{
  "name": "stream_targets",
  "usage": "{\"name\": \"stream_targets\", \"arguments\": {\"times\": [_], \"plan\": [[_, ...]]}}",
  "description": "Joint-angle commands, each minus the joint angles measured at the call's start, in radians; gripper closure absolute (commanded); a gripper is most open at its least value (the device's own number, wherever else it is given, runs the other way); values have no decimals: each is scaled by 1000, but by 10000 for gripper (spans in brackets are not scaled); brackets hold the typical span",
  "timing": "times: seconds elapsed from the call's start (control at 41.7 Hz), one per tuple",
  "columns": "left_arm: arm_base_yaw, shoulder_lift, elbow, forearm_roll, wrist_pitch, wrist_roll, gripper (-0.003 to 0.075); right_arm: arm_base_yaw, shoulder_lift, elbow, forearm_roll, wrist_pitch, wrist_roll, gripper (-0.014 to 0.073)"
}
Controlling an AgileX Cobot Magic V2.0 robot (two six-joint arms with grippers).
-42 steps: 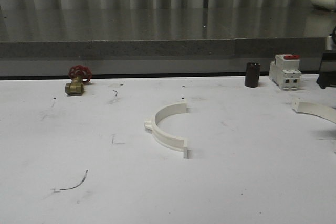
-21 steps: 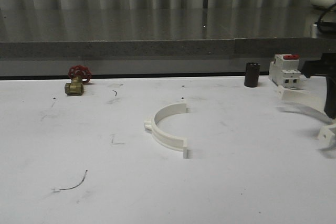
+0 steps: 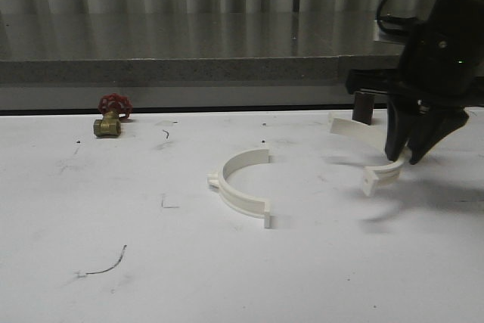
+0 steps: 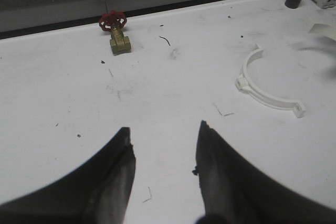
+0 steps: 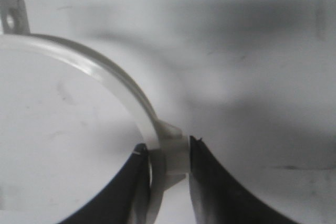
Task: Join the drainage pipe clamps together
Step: 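Carry the clamp half to the first half, aligning their open ends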
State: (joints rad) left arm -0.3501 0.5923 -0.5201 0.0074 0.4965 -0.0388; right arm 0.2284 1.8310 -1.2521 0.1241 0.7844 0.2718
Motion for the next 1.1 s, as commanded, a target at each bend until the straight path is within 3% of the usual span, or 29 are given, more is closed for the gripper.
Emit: {"name": "stream_targets", "arguments": {"times": [0.0,0.288,1.08], "plan": [[3,1,-27,-7,-73,-2,437,46,-54,-31,-7,-31,70,463],[3,1,-27,-7,-73,-2,437,139,18,-100,-10,-4,162,462],[3,1,-27,-7,-73,-2,437,141,83,-101,26,-80,196,455]]}}
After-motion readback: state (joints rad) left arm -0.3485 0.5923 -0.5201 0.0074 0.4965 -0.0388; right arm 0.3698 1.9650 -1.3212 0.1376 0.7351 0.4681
